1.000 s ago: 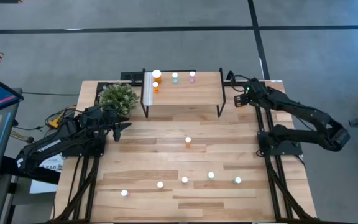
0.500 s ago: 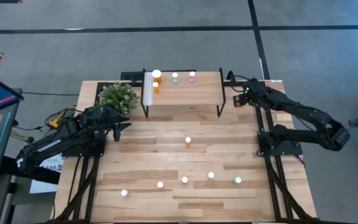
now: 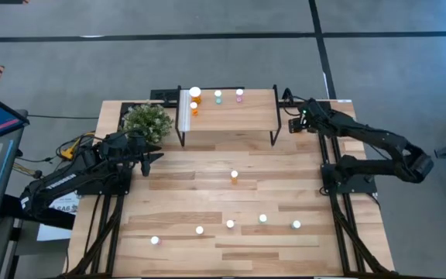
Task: Pick and place medicine bottles onto shelf by color
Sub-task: Put the big orange pill bottle on the shelf
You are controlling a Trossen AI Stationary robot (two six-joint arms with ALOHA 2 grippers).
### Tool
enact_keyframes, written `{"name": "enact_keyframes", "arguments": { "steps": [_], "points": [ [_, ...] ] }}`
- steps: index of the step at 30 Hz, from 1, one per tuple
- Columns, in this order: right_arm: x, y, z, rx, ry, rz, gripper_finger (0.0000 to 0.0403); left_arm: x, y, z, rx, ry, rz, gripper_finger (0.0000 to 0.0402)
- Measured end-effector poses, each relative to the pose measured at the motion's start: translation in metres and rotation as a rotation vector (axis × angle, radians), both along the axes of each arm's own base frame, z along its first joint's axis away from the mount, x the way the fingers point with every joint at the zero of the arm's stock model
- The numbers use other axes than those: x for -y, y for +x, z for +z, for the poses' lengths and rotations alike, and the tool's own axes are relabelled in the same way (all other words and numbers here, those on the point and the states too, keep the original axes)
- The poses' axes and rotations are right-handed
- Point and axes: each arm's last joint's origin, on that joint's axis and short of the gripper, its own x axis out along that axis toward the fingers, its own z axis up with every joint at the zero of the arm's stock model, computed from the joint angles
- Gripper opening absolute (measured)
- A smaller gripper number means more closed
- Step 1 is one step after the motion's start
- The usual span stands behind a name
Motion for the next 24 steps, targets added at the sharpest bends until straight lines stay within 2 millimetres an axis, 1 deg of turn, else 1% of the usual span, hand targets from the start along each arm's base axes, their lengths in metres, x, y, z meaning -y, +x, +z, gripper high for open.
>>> {"name": "enact_keyframes", "arguments": {
  "steps": [5,10,13,17,24],
  "points": [
    [0.01,0.009,-0.016,-0.015,0.041,-0.035,0.0376,0.0,0.0,0.0,0.0,0.0,0.0,0.013],
    [0.018,0.013,-0.028,-0.039,0.066,-0.046,0.0366,0.0,0.0,0.0,0.0,0.0,0.0,0.013],
    [0.02,0.013,-0.032,-0.051,0.079,-0.055,0.0358,0.0,0.0,0.0,0.0,0.0,0.0,0.013],
    [0.022,0.013,-0.034,-0.055,0.08,-0.061,0.0338,0.0,0.0,0.0,0.0,0.0,0.0,0.013],
    [0.023,0.013,-0.034,-0.061,0.064,-0.065,0.0287,0.0,0.0,0.0,0.0,0.0,0.0,0.013]
  ]
}}
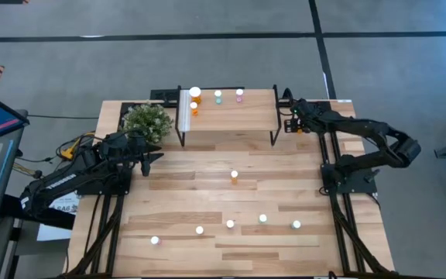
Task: Pick and place medicine bottles onto shelf by color
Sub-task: Put the big orange pill bottle on the shelf
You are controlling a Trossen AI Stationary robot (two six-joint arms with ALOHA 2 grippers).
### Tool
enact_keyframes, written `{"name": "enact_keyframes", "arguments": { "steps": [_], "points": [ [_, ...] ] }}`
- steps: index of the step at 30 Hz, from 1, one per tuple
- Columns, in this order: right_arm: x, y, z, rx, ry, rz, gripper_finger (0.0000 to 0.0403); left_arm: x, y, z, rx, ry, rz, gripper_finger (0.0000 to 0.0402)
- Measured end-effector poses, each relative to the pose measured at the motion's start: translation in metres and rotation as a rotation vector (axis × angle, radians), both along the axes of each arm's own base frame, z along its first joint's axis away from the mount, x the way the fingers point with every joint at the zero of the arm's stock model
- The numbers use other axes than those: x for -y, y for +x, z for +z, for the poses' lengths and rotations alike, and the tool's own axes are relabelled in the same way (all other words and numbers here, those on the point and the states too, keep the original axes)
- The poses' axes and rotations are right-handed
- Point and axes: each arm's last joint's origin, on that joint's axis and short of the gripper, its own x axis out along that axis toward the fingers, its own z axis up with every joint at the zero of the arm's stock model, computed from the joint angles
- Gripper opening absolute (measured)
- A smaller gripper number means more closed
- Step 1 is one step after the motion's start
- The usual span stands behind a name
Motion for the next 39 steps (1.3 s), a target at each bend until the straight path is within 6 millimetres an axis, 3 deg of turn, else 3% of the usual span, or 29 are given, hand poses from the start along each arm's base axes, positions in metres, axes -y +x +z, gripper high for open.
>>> {"name": "enact_keyframes", "arguments": {
  "steps": [13,19,27,39],
  "points": [
    [0.0,0.0,0.0,-0.003,-0.006,-0.002,0.0209,0.0,0.0,0.0,0.0,0.0,0.0,0.013],
    [-0.003,-0.001,0.008,0.02,-0.027,0.003,0.0214,0.0,0.0,0.0,0.0,0.0,0.0,0.013],
    [-0.018,-0.008,0.042,0.148,-0.156,0.023,0.0217,0.0,0.0,0.0,0.0,0.0,0.0,0.013],
    [-0.036,-0.01,0.119,0.342,-0.383,0.113,0.0218,0.0,0.0,0.0,0.0,0.0,0.0,0.013]
  ]
}}
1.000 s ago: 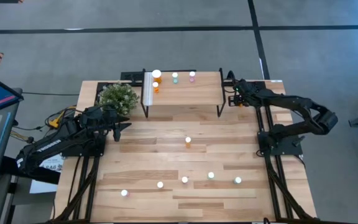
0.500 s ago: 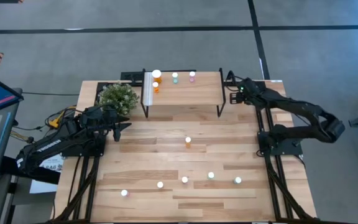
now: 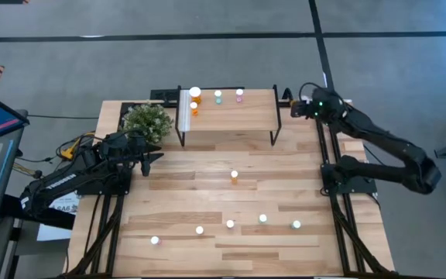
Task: Pick and place medicine bottles onto shelf by color
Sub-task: Put the big orange pill bottle on the shelf
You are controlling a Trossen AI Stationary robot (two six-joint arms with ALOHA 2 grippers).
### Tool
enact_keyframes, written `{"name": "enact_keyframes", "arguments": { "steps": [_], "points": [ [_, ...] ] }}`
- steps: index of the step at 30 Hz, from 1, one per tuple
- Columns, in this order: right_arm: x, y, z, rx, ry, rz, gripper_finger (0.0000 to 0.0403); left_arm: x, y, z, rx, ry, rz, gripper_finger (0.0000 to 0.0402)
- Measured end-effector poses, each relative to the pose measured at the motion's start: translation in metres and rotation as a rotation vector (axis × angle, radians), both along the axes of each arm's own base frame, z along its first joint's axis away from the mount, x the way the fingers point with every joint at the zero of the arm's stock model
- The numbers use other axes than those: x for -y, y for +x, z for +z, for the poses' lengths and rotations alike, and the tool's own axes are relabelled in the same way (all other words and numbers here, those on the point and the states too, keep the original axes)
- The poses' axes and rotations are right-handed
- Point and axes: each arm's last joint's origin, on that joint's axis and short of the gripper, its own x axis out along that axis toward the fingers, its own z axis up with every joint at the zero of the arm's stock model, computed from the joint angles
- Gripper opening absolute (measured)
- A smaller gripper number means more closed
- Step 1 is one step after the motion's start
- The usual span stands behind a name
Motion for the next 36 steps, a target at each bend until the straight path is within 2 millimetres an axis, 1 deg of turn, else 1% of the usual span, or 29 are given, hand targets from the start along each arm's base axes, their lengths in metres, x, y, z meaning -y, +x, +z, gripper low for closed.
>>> {"name": "enact_keyframes", "arguments": {
  "steps": [4,10,17,21,25,29,31,36],
  "points": [
    [0.001,0.01,0.021,0.021,-0.065,0.053,0.0217,0.0,0.0,0.0,0.0,0.0,0.0,0.013],
    [0.008,0.032,0.043,0.013,-0.121,0.124,0.0222,0.0,0.0,0.0,0.0,0.0,0.0,0.013],
    [0.026,0.067,0.06,-0.047,-0.146,0.227,0.0223,0.0,0.0,0.0,0.0,0.0,0.0,0.013],
    [0.039,0.089,0.061,-0.092,-0.136,0.31,0.0224,0.0,0.0,0.0,0.0,0.0,0.0,0.013],
    [0.053,0.107,0.059,-0.125,-0.112,0.372,0.0224,0.0,0.0,0.0,0.0,0.0,-0.001,0.013],
    [0.066,0.12,0.054,-0.177,-0.074,0.398,0.0225,0.0,0.0,0.0,0.0,0.0,0.0,0.013],
    [0.072,0.123,0.049,-0.215,-0.036,0.401,0.0225,0.0,0.0,0.0,0.0,0.0,0.0,0.013],
    [0.079,0.131,0.035,-0.271,0.022,0.412,0.0225,0.0,0.0,0.0,0.0,0.0,0.0,0.013]
  ]
}}
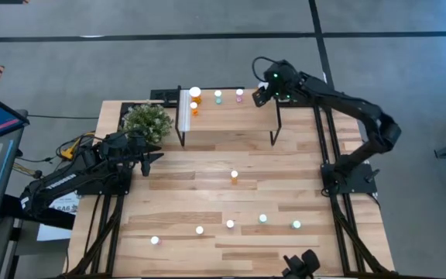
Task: Pick and place medicine bottles onto shelf by color
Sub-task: Put the big orange pill bottle on the shelf
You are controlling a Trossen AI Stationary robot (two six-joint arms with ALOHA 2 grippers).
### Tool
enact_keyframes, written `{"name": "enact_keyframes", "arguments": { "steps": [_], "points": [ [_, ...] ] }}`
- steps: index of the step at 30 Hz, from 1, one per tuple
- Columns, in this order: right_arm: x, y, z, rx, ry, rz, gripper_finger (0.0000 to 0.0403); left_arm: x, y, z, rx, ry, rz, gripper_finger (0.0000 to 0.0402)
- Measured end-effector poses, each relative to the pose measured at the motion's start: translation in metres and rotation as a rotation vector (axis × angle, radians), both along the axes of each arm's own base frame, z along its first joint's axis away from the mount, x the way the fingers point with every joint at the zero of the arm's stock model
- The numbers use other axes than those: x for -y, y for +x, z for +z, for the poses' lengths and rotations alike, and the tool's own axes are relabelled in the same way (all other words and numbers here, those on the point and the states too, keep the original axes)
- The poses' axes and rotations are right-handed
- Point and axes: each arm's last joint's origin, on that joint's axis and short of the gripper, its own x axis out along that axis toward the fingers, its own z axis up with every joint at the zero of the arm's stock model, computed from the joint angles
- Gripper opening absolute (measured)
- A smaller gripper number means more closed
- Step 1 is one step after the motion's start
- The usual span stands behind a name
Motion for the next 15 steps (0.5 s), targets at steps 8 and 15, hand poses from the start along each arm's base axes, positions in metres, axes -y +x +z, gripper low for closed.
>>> {"name": "enact_keyframes", "arguments": {
  "steps": [8,15],
  "points": [
    [0.0002,0.0023,-0.01,-0.043,0.053,0.023,0.0227,0.0,0.0,0.0,0.0,0.0,0.0,0.013],
    [-0.0025,0.0038,-0.0103,-0.053,0.053,0.037,0.0228,0.0,0.0,0.0,0.0,0.0,0.0,0.013]
  ]
}}
